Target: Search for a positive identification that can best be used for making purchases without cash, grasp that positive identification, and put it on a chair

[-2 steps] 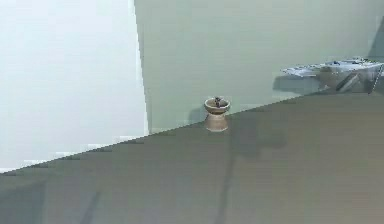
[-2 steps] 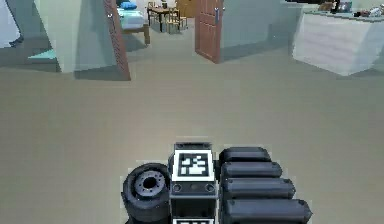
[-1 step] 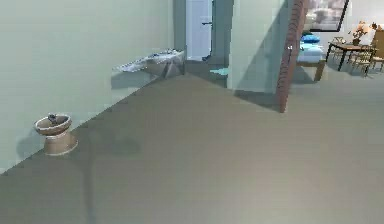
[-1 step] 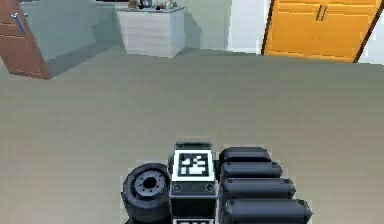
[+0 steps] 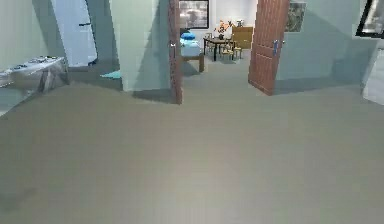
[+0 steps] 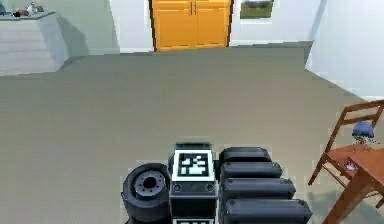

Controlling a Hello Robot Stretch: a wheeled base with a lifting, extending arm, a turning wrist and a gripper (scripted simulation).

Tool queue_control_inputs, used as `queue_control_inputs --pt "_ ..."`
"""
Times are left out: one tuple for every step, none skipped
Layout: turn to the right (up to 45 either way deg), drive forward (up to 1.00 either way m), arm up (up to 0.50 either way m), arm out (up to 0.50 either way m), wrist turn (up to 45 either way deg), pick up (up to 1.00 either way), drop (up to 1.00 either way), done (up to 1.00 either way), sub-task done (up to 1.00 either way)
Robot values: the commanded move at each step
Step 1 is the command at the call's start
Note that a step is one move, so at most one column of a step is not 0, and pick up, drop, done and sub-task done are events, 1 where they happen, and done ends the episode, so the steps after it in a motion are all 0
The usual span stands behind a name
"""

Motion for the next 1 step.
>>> queue_control_inputs --pt "-45.0 0.00 0.00 0.00 0.0 0.00 0.00 0.00 0.00"
